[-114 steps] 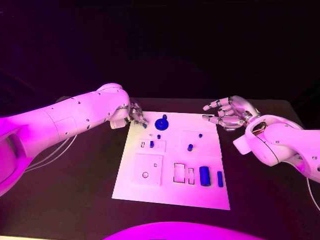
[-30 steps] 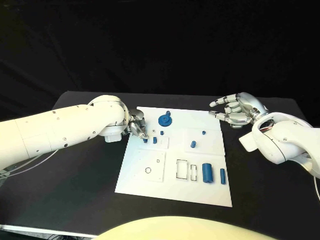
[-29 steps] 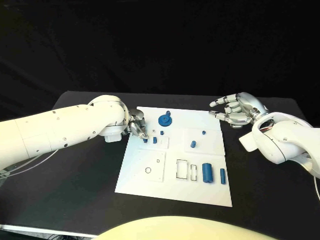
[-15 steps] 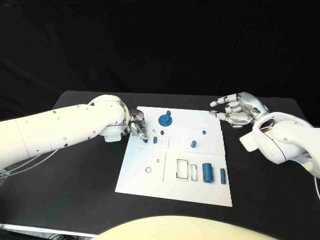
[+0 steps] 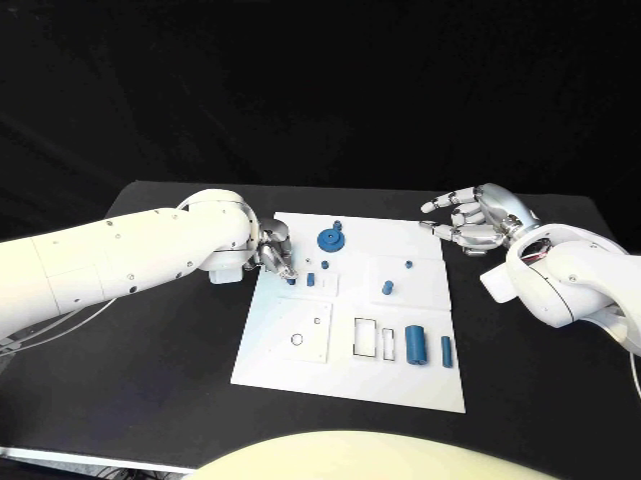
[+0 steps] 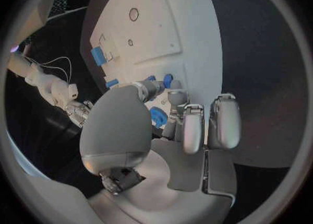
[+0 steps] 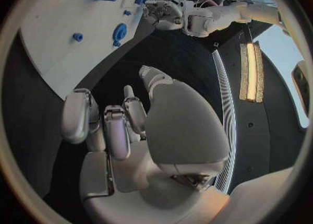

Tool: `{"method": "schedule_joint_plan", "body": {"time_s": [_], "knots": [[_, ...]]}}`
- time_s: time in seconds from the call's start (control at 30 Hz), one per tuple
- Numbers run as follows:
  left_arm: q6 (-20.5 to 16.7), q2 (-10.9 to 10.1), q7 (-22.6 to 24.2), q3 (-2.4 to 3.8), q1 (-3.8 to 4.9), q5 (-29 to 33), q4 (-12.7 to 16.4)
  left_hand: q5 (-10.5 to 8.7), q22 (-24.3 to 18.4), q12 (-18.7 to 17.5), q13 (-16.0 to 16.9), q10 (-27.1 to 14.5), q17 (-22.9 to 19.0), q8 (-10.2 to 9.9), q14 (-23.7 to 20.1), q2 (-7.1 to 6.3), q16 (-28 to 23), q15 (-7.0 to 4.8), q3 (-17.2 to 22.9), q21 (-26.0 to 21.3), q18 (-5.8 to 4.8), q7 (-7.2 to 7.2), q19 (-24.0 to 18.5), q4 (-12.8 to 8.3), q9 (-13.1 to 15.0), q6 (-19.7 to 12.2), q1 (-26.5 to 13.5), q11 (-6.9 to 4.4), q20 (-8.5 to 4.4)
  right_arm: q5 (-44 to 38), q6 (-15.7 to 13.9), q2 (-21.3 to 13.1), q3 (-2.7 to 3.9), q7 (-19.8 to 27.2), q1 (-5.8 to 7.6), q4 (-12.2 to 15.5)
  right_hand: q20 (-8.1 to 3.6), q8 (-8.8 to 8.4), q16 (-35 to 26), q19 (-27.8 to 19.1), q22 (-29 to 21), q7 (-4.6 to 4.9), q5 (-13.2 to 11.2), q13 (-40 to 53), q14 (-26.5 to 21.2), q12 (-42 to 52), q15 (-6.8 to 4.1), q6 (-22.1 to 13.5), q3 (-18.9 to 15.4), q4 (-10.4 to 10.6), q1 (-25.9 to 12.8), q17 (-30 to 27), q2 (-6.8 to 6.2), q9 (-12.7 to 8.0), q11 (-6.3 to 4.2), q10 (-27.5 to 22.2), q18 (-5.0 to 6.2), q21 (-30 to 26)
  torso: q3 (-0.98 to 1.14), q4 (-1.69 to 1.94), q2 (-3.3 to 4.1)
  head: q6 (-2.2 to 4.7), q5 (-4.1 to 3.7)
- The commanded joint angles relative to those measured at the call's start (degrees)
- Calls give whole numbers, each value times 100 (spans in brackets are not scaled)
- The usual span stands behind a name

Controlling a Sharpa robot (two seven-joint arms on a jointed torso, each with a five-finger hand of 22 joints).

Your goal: Assemble the parts on the task board

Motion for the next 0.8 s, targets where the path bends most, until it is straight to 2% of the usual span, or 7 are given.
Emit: {"method": "schedule_joint_plan", "body": {"time_s": [0.03, 0.47, 0.8], "knots": [[140, 39, -5, -10, -19, 1, -12, 10, 72, 27, 5, 29, 1375, 15, 541, -13, 32, -40, 1063, 29, -94, 2, 26, -1016, 6, 48, 42, 0, -6, -22, 41, -3, 1, 60, -3, 7, -3, 18, -22, -45, 142, -22, 32, 59, 501, -28, -5, 22, 27, 0, -27, 1104, -23, -1, 5, -31, 76, -26, 4, 3, 2, -4, -5], [236, 191, -33, -78, -77, 81, -186, 26, 75, 36, 20, 45, 1374, 13, 540, -22, 31, -43, 1074, 30, -94, -1, 27, -1026, 9, 60, 30, -4, -10, -22, 38, -10, 1, 60, -3, 15, -5, 29, -27, -41, 143, -25, 34, 54, 499, -28, -8, 27, 42, 2, -28, 1094, -36, 0, 2, -31, 75, -32, 2, -10, 3, -14, -22], [288, 220, -43, -93, -94, 144, -273, 65, 70, 32, 17, 90, 1382, 8, 543, -32, 35, -52, 1070, 26, -94, -18, 25, -1000, 26, 90, -107, -15, -20, -22, 37, -18, 1, 58, -3, 20, -6, 31, -29, -47, 134, -25, 36, 48, 498, -32, -8, 26, 47, 3, -29, 1089, -38, 0, 2, -35, 78, -48, 2, 5, -3, -28, -40]]}}
